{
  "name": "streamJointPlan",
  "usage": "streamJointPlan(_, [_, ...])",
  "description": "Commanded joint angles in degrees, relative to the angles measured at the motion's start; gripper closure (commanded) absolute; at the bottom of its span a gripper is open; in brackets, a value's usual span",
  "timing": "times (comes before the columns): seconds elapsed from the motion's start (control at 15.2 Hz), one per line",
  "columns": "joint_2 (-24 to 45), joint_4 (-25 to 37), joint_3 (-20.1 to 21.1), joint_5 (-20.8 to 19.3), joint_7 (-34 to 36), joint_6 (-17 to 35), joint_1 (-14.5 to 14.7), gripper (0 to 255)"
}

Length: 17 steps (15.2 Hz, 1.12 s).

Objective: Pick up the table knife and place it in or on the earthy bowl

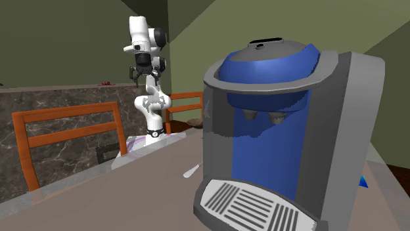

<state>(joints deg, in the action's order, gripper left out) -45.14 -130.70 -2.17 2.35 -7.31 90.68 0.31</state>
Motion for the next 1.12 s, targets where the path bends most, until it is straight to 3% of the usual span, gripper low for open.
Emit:
streamJointPlan(0.0, [0.0, 0.0, 0.0, 0.0, 0.0, 0.0, 0.0, 0])
streamJointPlan(0.59, [11.2, 0.5, 12.9, 3.7, 20.9, 9.4, -1.2, 0])
streamJointPlan(1.06, [25.0, 6.5, 21.7, 2.4, 37.6, 15.4, -3.2, 0])
